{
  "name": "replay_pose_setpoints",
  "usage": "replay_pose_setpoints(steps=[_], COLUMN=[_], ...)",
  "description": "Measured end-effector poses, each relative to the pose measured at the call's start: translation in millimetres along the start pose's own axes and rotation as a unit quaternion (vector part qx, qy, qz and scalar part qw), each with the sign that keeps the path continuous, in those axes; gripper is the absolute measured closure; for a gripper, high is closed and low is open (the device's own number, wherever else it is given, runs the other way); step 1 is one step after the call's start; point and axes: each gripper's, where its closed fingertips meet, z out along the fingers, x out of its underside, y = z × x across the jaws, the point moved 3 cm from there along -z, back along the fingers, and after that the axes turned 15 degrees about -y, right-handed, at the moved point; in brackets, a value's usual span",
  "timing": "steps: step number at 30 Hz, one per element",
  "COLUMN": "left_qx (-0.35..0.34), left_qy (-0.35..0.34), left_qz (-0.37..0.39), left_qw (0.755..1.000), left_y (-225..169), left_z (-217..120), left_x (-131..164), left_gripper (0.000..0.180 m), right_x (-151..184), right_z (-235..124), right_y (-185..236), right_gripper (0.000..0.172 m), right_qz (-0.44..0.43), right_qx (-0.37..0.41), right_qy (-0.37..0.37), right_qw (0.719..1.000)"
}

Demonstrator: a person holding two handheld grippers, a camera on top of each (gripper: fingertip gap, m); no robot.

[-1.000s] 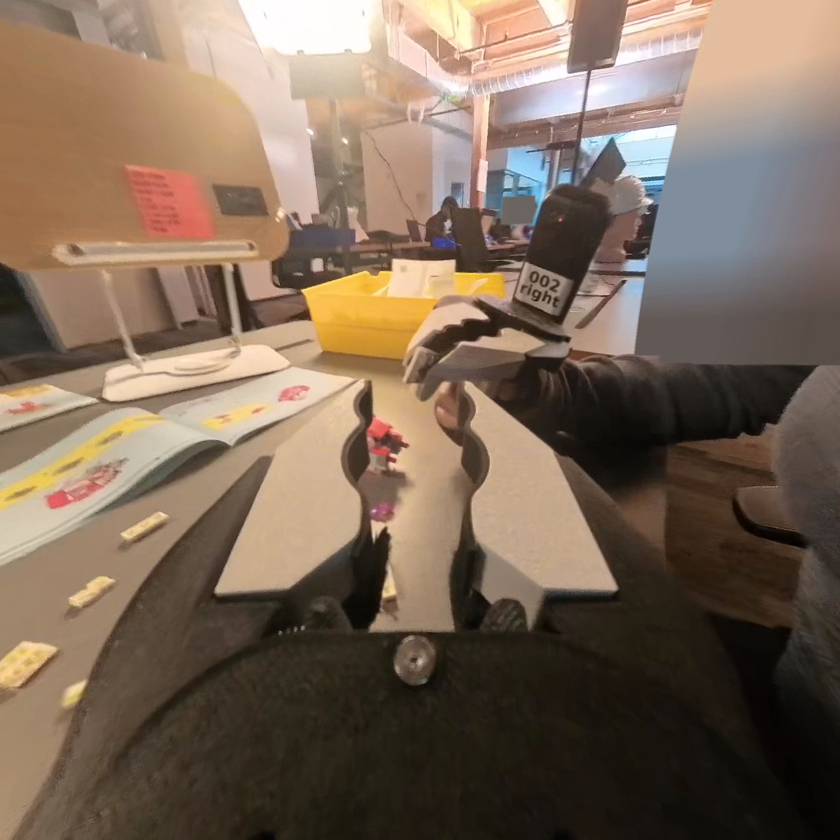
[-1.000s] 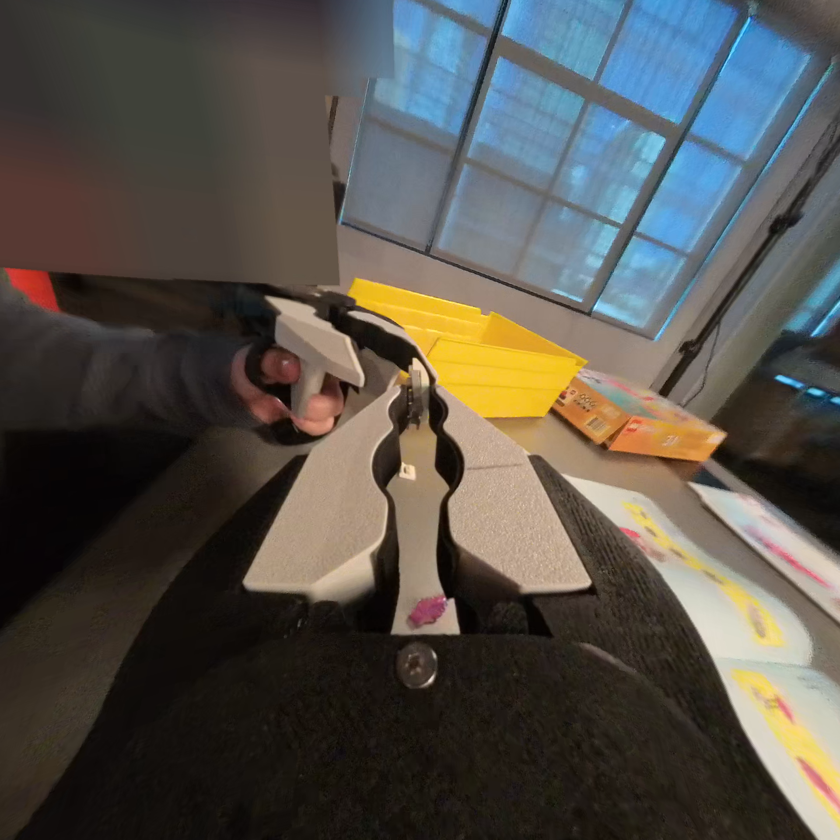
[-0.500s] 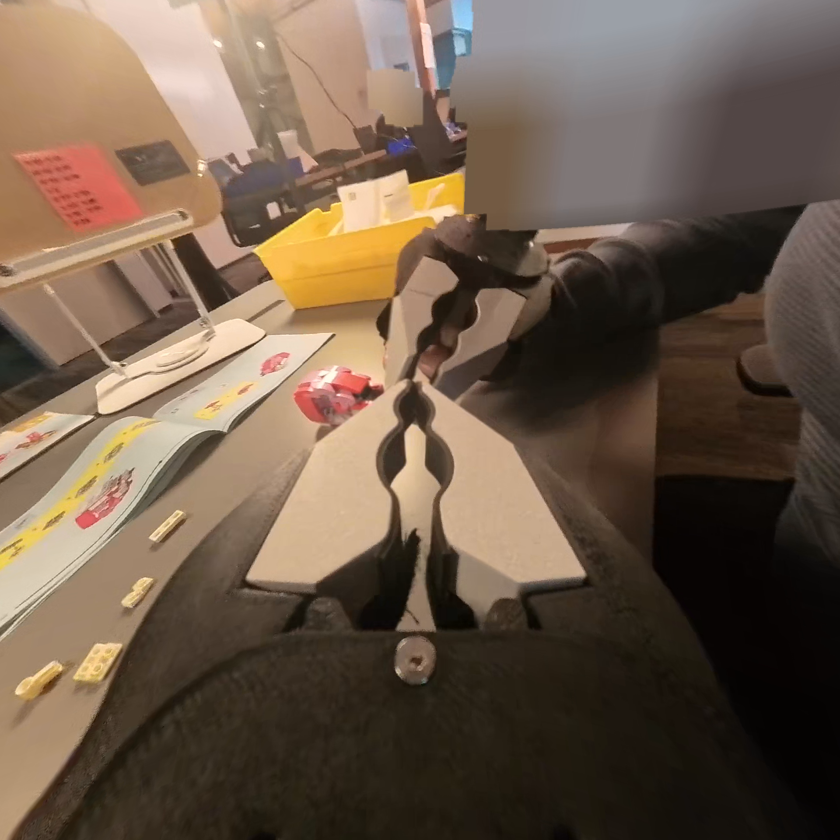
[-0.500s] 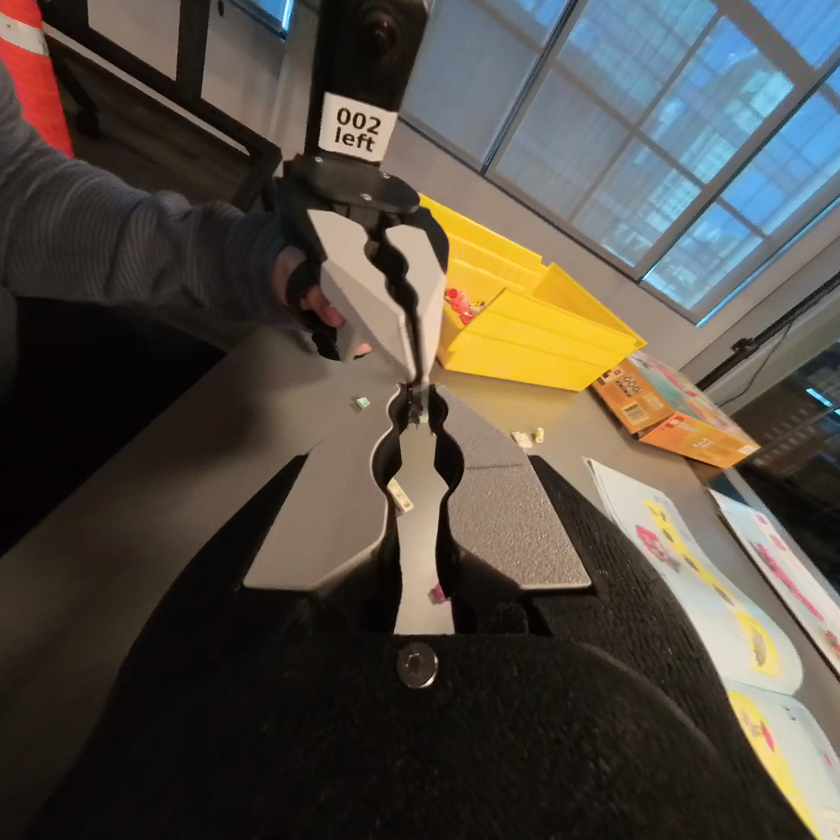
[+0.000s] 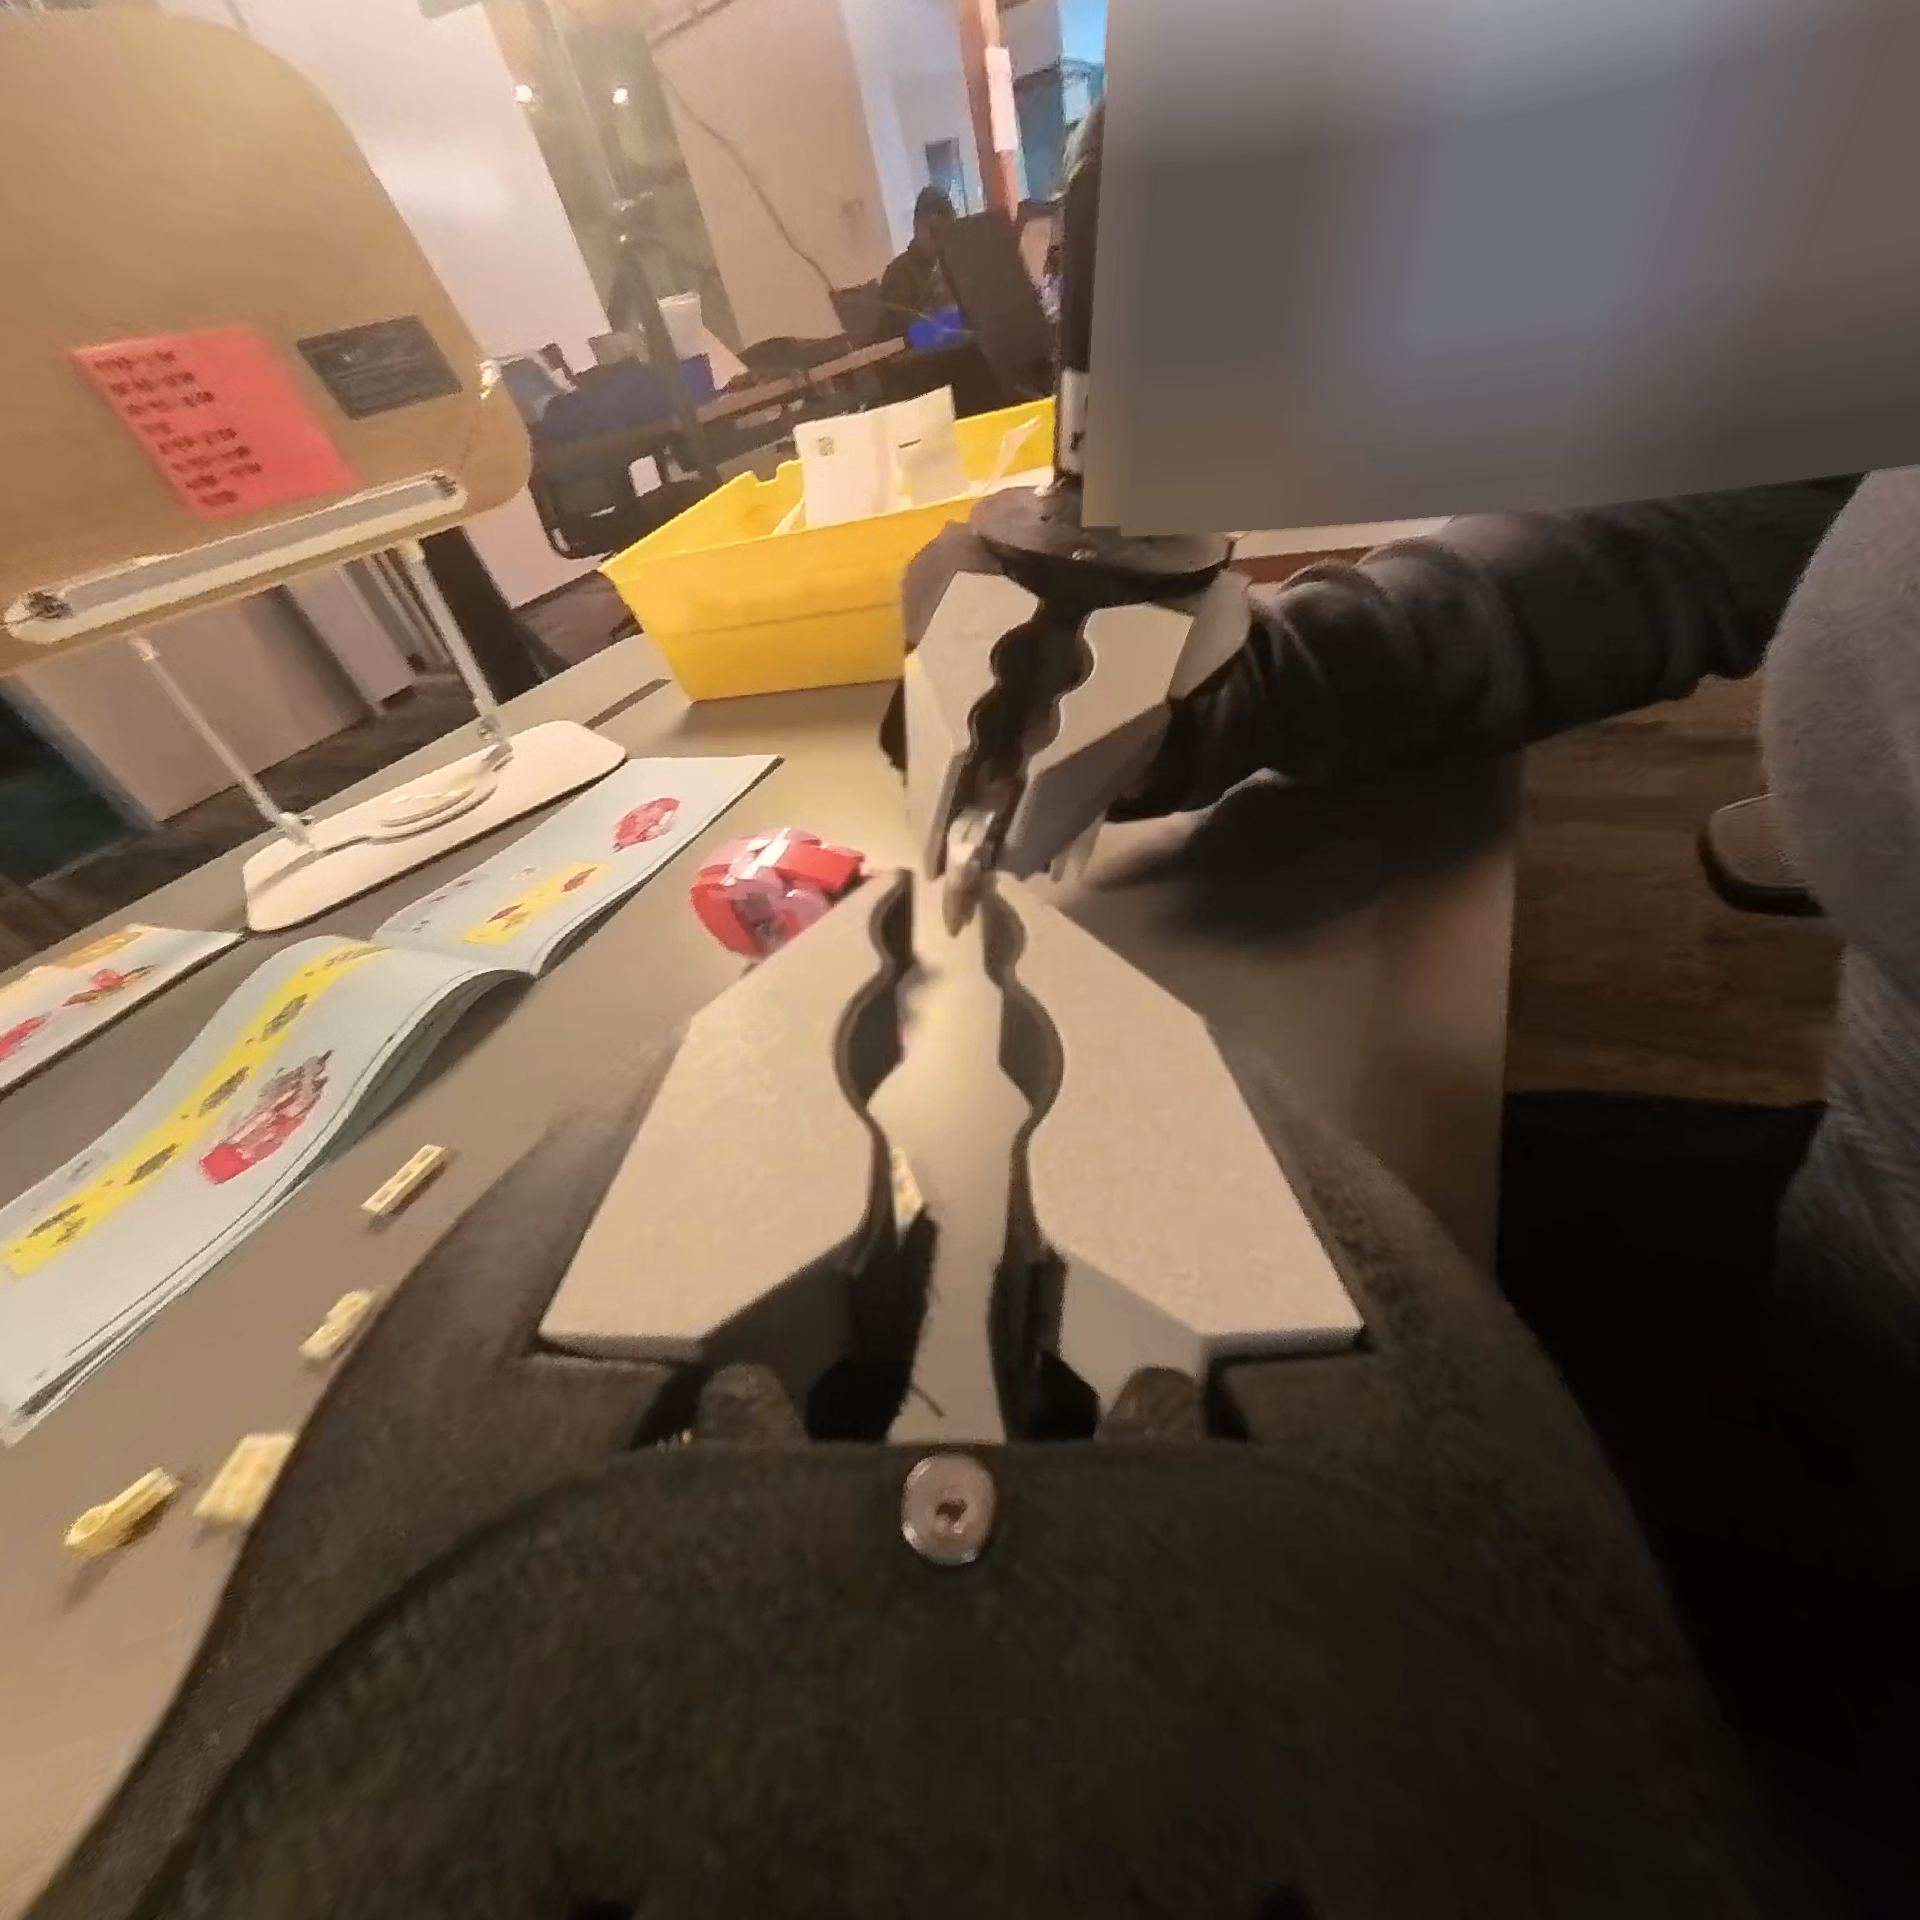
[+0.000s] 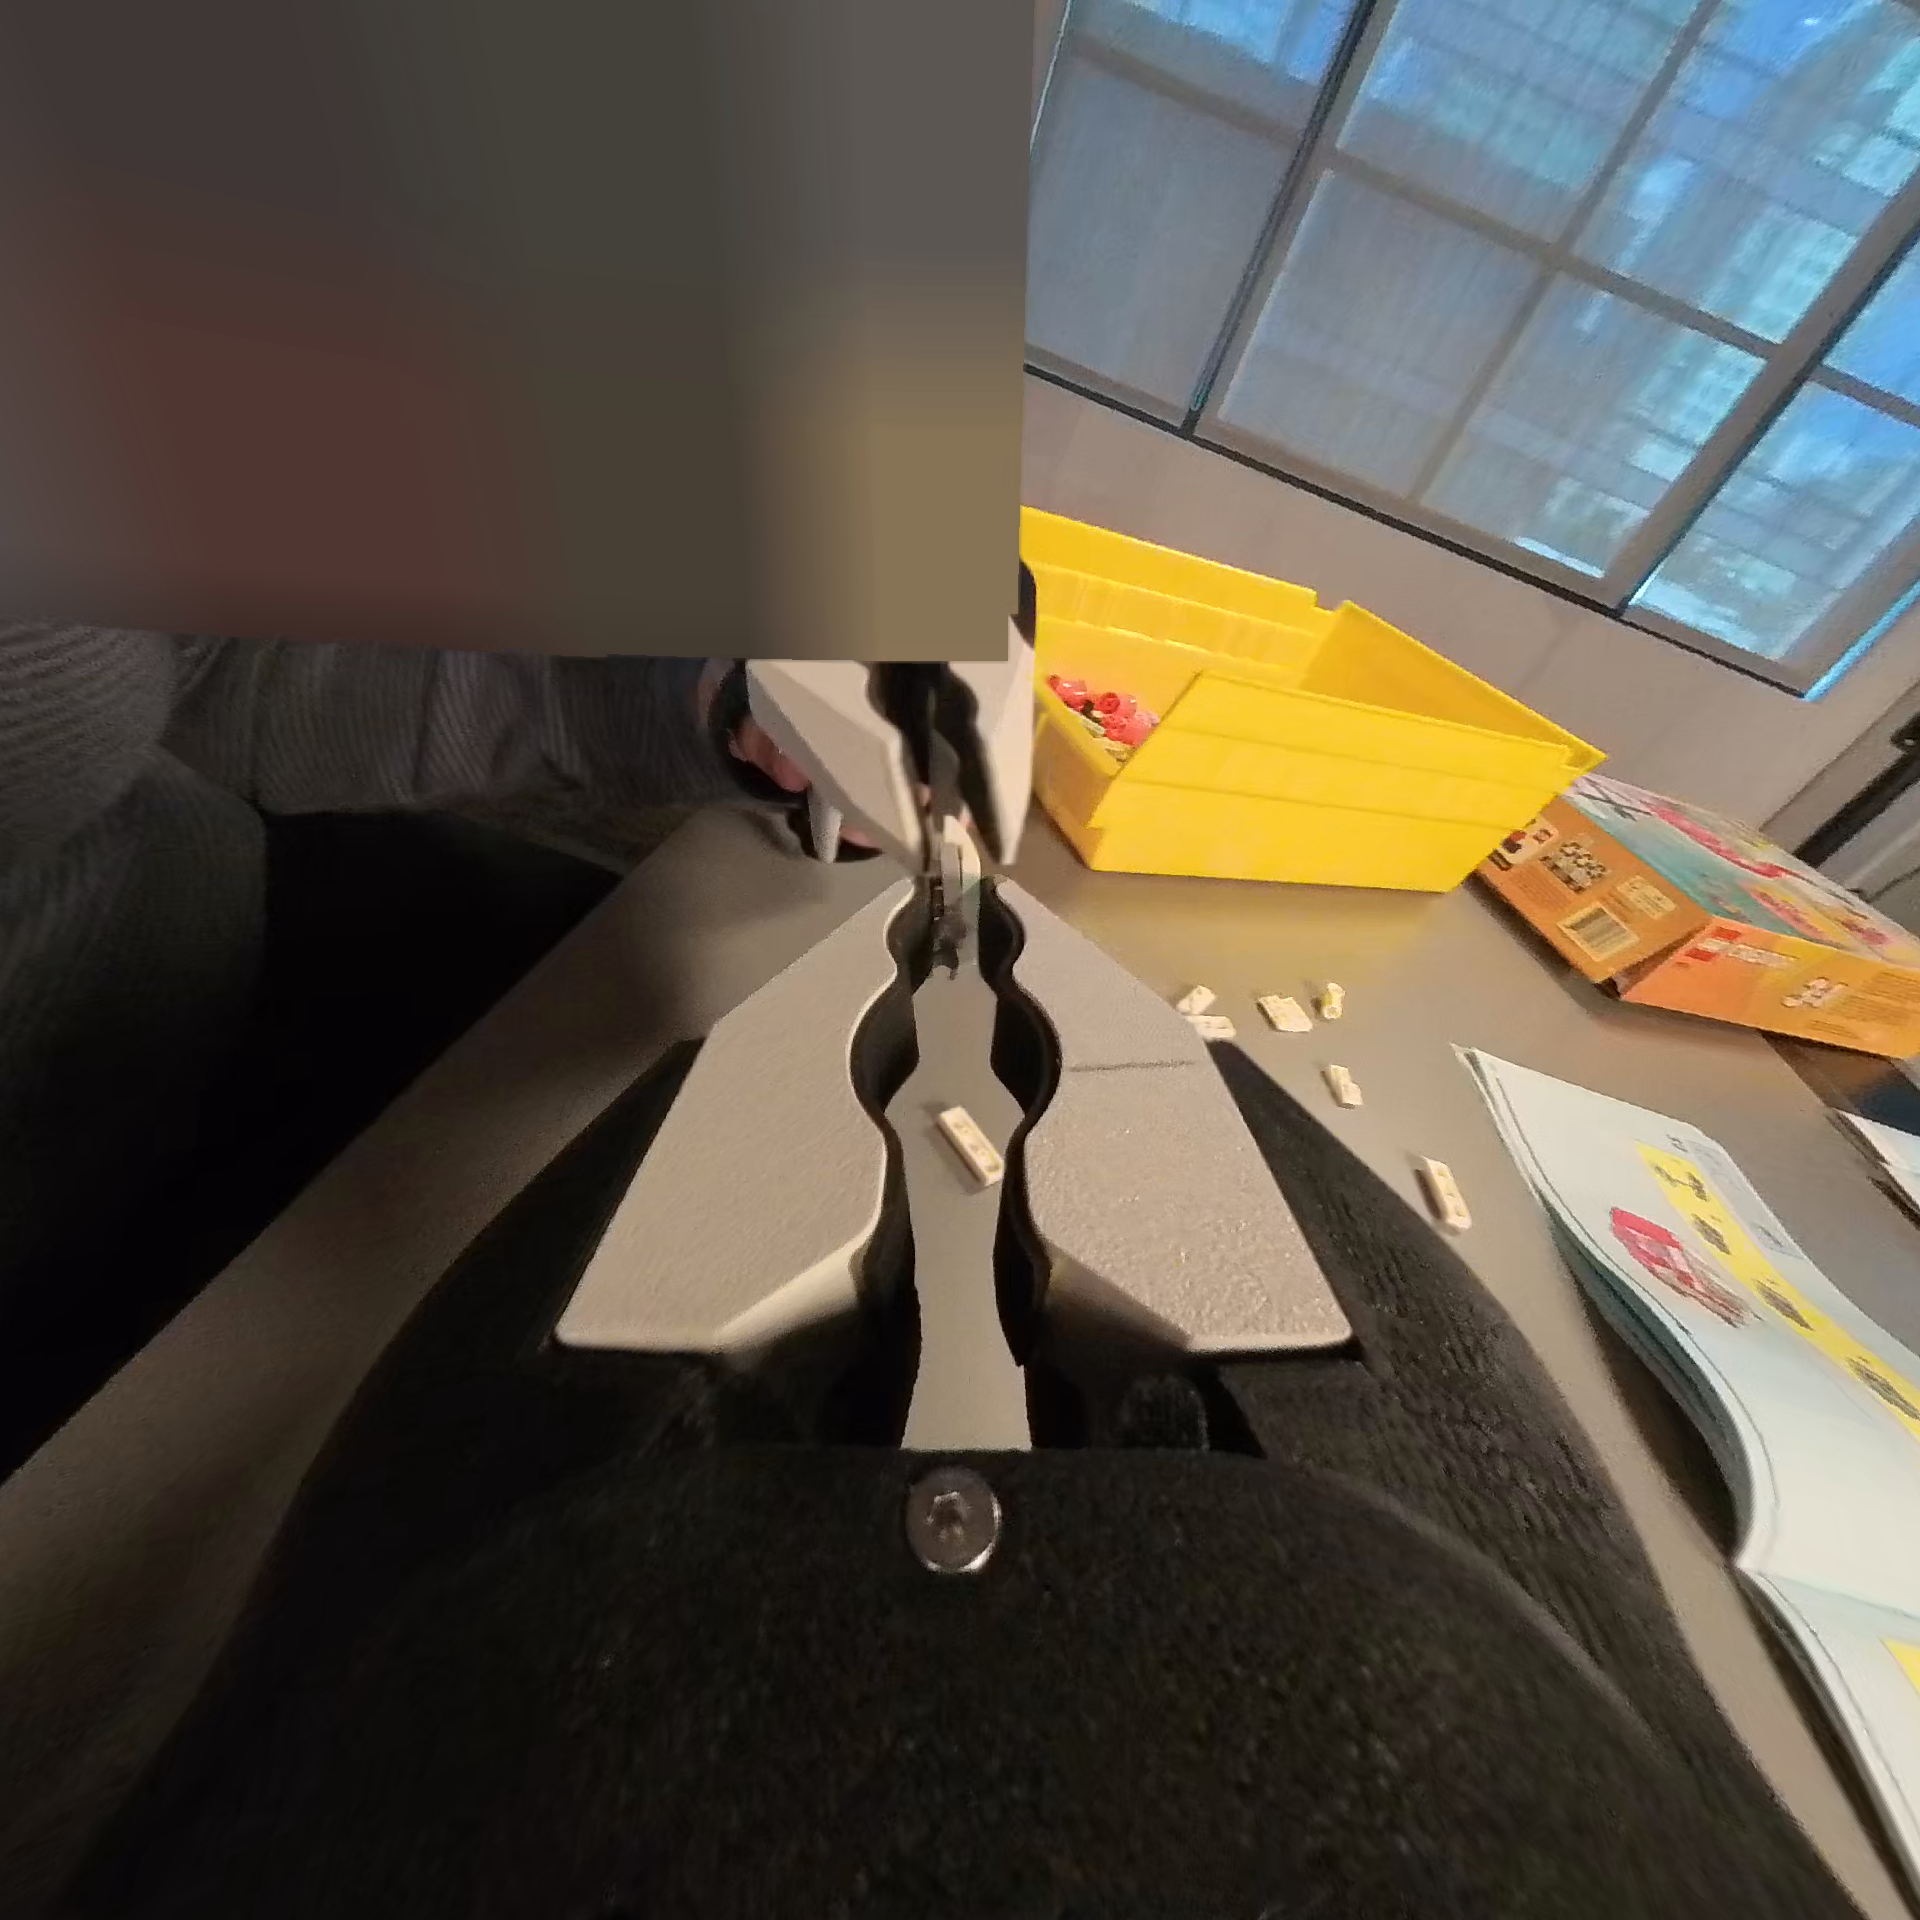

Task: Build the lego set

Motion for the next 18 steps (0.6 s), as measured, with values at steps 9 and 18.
replay_pose_setpoints(steps=[9,18], left_qx=[-0.011,-0.026], left_qy=[-0.002,0.0], left_qz=[0.068,0.102], left_qw=[0.998,0.994], left_y=[-3.9,-2.3], left_z=[6.3,7.4], left_x=[-2.2,-4.0], left_gripper=[0.176,0.176], right_x=[-1.2,-2.6], right_z=[-2.6,-2.4], right_y=[-2.2,-5.6], right_gripper=[0.165,0.165], right_qz=[0.051,0.075], right_qx=[-0.005,0.004], right_qy=[-0.011,-0.016], right_qw=[0.999,0.997])
